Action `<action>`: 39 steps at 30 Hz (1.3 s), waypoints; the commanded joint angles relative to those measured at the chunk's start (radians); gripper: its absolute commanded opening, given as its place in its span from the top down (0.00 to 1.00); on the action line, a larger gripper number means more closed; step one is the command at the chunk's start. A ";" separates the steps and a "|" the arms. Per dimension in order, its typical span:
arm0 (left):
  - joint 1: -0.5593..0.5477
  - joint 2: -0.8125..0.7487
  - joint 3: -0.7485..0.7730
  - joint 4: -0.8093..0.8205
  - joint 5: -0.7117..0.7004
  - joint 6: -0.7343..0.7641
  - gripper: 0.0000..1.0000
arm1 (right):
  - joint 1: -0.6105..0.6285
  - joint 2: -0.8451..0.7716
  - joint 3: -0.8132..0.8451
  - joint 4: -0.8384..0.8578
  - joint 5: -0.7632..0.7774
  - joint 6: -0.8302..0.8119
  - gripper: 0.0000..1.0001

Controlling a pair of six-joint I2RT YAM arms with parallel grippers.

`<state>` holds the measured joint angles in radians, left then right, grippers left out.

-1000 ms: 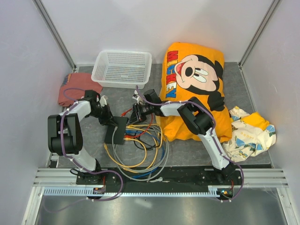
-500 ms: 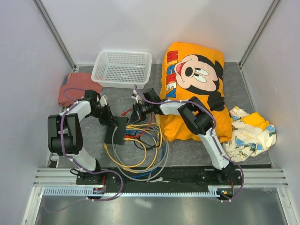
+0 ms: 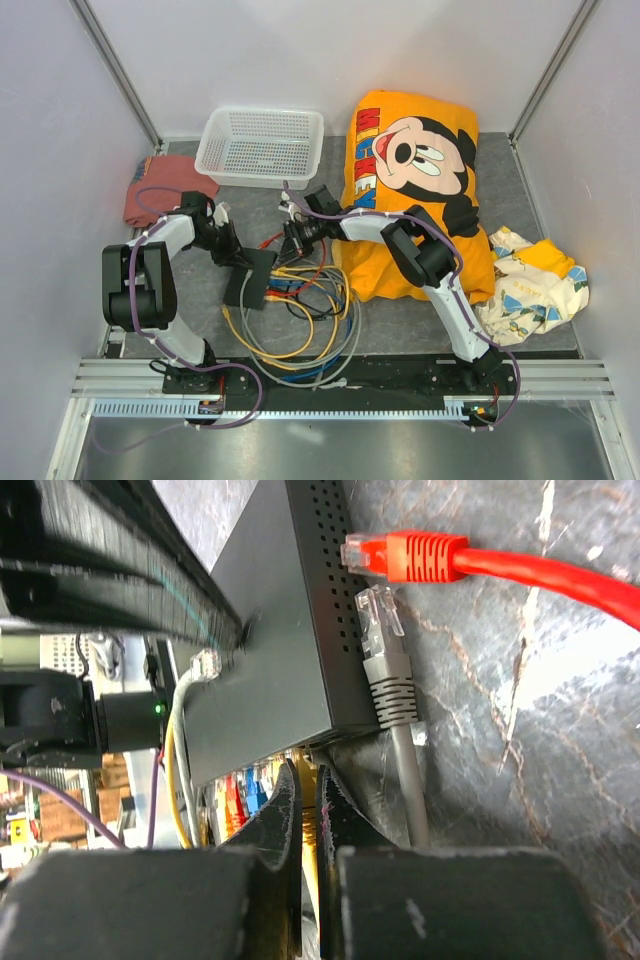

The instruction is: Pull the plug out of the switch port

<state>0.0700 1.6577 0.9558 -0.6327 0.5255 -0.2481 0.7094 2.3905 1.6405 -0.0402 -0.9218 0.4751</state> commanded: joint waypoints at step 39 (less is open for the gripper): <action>0.001 -0.050 -0.011 0.045 -0.074 0.023 0.99 | 0.012 -0.001 0.119 -0.613 0.238 -0.383 1.00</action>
<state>0.0700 1.6547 0.9554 -0.6033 0.5179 -0.2478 0.7048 2.3493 1.7531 -0.5507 -0.8082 0.1371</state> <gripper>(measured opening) 0.022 0.027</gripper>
